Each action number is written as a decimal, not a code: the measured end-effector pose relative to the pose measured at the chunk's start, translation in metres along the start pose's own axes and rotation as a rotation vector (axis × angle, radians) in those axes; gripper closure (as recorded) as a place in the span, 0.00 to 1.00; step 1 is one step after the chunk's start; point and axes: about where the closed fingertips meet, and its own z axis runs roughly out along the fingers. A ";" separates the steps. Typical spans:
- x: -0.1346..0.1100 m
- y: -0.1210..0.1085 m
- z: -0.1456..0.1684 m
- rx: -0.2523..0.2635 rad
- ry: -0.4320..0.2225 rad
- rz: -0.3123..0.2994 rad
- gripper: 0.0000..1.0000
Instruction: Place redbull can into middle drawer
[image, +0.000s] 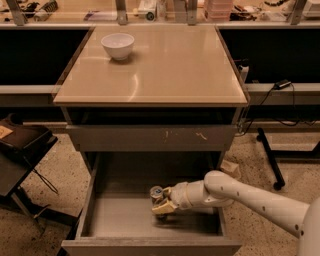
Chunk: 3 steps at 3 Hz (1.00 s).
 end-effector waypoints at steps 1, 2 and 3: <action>0.007 0.003 0.007 -0.011 -0.008 0.016 0.82; 0.007 0.003 0.007 -0.011 -0.008 0.016 0.60; 0.007 0.003 0.007 -0.011 -0.008 0.016 0.36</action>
Offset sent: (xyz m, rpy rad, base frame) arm -0.0040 0.0034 -0.0102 0.0127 0.0196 -0.0003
